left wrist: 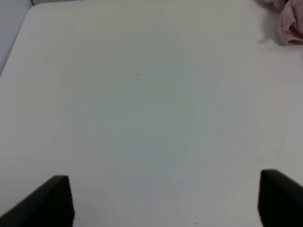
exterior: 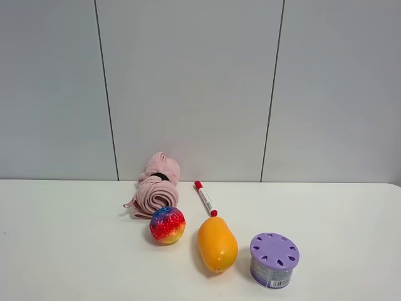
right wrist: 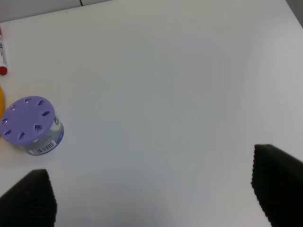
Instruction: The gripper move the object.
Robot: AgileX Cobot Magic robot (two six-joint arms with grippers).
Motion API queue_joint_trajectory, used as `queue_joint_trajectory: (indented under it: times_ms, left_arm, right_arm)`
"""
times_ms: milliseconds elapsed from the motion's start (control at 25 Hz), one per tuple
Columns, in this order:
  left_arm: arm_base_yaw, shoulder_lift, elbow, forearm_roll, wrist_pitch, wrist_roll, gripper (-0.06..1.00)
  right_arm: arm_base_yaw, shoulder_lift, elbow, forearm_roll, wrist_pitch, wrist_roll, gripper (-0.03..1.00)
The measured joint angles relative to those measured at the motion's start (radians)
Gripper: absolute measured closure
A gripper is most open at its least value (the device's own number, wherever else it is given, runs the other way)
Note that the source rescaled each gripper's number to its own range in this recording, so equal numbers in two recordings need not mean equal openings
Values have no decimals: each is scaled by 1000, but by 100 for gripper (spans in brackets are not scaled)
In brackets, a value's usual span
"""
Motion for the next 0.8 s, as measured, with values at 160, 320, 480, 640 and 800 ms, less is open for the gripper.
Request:
queue_joint_trajectory:
  times_ms: [160,320,480,640,800]
  left_arm:
    - [0,0,0,0,0,0,-6]
    - [0,0,0,0,0,0,-6]
    - [0,0,0,0,0,0,-6]
    - [0,0,0,0,0,0,-6]
    - [0,0,0,0,0,0,-6]
  right_arm:
    - [0,0,0,0,0,0,-1]
    - [0,0,0,0,0,0,-1]
    - [0,0,0,0,0,0,-1]
    - [0,0,0,0,0,0,-1]
    - [0,0,0,0,0,0,-1]
